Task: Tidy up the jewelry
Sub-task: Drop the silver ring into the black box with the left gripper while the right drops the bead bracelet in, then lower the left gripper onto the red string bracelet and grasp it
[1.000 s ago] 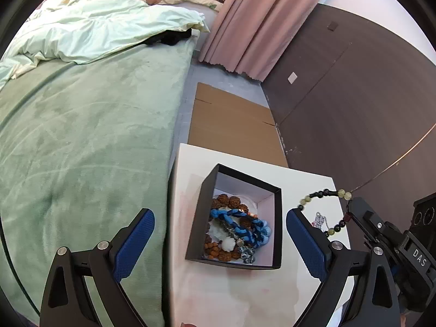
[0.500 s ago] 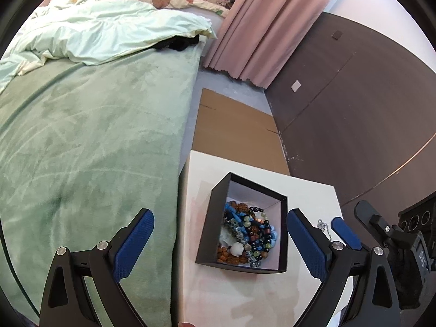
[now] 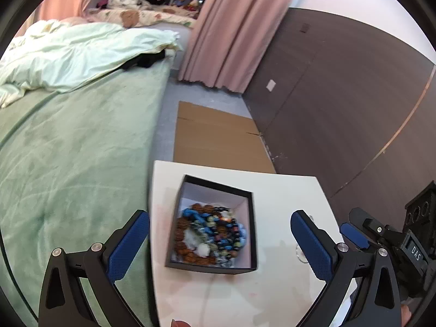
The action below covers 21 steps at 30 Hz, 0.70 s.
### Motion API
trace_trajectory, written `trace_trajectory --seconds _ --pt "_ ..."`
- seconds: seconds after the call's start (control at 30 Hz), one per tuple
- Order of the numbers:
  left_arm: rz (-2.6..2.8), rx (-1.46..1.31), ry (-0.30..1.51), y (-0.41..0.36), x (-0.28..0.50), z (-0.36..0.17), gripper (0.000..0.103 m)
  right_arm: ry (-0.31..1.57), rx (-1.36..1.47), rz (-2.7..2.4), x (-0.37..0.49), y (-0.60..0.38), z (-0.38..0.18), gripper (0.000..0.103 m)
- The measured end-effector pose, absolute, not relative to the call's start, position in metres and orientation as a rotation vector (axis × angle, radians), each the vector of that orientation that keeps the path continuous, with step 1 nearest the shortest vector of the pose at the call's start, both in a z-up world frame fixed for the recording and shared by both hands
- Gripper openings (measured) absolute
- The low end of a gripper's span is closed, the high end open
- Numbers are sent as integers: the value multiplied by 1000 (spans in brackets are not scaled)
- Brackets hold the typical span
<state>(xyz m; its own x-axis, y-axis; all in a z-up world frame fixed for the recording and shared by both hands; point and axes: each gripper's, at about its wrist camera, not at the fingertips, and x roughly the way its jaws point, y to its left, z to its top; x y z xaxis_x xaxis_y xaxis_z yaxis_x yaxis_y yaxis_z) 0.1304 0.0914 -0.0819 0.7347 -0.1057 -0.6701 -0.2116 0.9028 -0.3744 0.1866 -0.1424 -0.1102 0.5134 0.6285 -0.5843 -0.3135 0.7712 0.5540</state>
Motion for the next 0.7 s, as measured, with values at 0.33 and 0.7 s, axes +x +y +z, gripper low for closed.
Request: trace_trajectory --seconds 0.33,0.7 --pt "-20 -402 753 55 133 -81 103 798 475 464 184 -201 -105 103" --pt "-80 -328 798 9 143 -90 103 915 364 391 179 -222 -112 103"
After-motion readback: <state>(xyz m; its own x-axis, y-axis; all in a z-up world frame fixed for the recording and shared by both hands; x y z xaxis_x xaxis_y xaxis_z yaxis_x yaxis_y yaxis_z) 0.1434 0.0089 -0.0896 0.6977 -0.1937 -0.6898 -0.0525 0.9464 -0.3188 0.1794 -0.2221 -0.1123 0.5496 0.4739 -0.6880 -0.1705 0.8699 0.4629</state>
